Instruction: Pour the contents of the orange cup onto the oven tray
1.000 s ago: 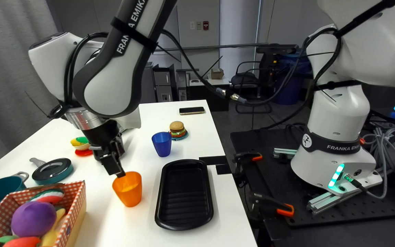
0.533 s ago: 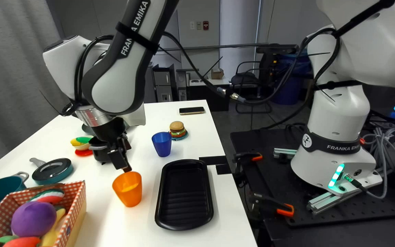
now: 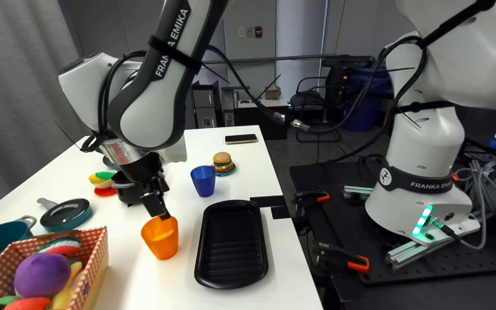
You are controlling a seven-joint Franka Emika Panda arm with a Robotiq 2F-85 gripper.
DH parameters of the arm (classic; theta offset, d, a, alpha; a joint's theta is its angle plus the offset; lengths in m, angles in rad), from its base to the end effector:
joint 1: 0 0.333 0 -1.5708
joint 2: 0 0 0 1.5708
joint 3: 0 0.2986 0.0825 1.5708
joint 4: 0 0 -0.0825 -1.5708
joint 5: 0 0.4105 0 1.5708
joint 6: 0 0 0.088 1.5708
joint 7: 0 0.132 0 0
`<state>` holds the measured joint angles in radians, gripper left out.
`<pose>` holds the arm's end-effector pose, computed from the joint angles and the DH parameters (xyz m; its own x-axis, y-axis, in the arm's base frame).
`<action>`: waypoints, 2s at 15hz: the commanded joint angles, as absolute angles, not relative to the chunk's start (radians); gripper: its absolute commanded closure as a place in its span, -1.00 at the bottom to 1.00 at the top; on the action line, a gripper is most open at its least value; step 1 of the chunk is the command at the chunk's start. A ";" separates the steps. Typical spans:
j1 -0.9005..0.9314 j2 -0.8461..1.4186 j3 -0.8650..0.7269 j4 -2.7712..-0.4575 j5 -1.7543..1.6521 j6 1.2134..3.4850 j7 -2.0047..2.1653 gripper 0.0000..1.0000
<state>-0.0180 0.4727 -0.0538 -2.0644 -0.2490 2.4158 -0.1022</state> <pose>0.5807 -0.0487 0.1297 0.9643 0.2155 -0.1540 0.2383 -0.9597 0.1489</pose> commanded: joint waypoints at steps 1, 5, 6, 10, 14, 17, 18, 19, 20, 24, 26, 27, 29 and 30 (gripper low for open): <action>-0.017 0.473 -0.055 -2.063 -0.248 2.414 -0.103 -1.00; -0.015 0.476 -0.055 -2.059 -0.250 2.414 -0.103 -1.00; -0.003 0.483 -0.050 -2.055 -0.252 2.412 -0.090 -1.00; 0.005 0.493 -0.042 -2.045 -0.251 2.407 -0.097 -1.00; -0.007 0.506 -0.034 -2.032 -0.234 2.403 -0.118 -0.31; -0.020 0.509 -0.037 -2.029 -0.225 2.406 -0.125 0.16; -0.025 0.510 -0.037 -2.028 -0.220 2.406 -0.127 0.30; -0.031 0.512 -0.036 -2.026 -0.215 2.408 -0.130 0.47; -0.037 0.515 -0.036 -2.023 -0.209 2.409 -0.132 0.60; -0.055 0.532 -0.037 -2.012 -0.198 2.418 -0.132 1.00; -0.055 0.533 -0.044 -2.007 -0.203 2.433 -0.121 0.98; -0.054 0.533 -0.046 -2.007 -0.206 2.434 -0.114 0.98; -0.045 0.518 -0.059 -2.020 -0.222 2.451 -0.092 0.97; -0.039 0.505 -0.065 -2.034 -0.232 2.464 -0.078 0.97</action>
